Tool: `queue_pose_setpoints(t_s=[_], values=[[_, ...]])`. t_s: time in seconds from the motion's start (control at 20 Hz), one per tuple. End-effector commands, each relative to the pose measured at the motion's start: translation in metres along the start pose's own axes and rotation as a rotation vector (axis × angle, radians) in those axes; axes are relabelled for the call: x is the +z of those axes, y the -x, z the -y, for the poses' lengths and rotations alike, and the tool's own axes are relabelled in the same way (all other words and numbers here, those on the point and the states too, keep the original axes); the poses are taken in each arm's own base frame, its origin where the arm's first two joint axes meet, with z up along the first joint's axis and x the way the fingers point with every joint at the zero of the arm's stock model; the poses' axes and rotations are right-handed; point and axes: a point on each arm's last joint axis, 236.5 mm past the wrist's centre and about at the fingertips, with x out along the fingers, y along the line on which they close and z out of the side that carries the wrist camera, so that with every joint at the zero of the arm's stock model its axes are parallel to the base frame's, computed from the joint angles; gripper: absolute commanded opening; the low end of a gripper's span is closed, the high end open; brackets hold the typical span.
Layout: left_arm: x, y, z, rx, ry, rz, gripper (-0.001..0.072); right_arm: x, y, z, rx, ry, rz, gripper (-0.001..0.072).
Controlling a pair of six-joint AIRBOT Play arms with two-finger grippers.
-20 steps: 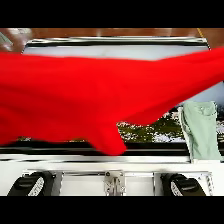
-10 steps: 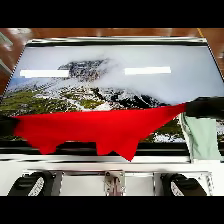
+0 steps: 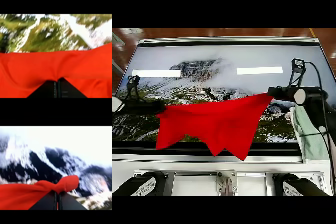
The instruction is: Fold the shirts.
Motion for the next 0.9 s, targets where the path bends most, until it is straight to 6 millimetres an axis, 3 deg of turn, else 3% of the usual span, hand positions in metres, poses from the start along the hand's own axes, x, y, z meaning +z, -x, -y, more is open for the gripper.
queue_pose_setpoints(t_s=[0.0, 0.1, 0.15, 0.2, 0.25, 0.35, 0.45, 0.55, 0.65, 0.7, 0.85], values=[[0.031, -0.063, 0.004, -0.086, 0.185, 0.03, 0.0038, 0.008, -0.046, -0.008, 0.047, -0.15, 0.062, 0.0062], [0.01, -0.091, 0.011, -0.142, 0.294, -0.077, 0.0079, -0.006, -0.059, -0.011, 0.06, -0.198, 0.011, 0.0061], [-0.002, -0.098, 0.014, -0.161, 0.326, -0.133, 0.0229, -0.01, -0.061, -0.013, 0.068, -0.217, -0.006, 0.0062], [-0.011, -0.098, 0.014, -0.165, 0.334, -0.176, 0.0432, -0.01, -0.059, -0.014, 0.07, -0.22, -0.009, 0.0062], [-0.013, -0.092, 0.01, -0.169, 0.336, -0.201, 0.0523, -0.01, -0.057, -0.015, 0.074, -0.225, -0.012, 0.0062], [-0.002, -0.061, -0.005, -0.187, 0.347, -0.219, 0.0535, -0.011, -0.048, -0.016, 0.077, -0.223, -0.024, 0.0062], [0.018, -0.016, -0.022, -0.204, 0.336, -0.187, 0.0531, -0.016, -0.04, -0.017, 0.075, -0.195, -0.047, 0.0062], [0.018, 0.023, -0.039, -0.167, 0.319, -0.157, 0.0488, -0.025, -0.036, -0.017, 0.07, -0.153, -0.09, 0.0062], [-0.013, 0.041, -0.046, -0.11, 0.281, -0.22, 0.0499, -0.04, -0.034, -0.015, 0.062, -0.125, -0.149, 0.0062], [-0.033, 0.041, -0.038, -0.129, 0.269, -0.268, 0.0554, -0.045, -0.033, -0.015, 0.059, -0.115, -0.171, 0.0062], [-0.097, 0.012, -0.008, -0.181, 0.264, -0.397, 0.0604, -0.055, -0.032, -0.014, 0.054, -0.107, -0.214, 0.0062]])
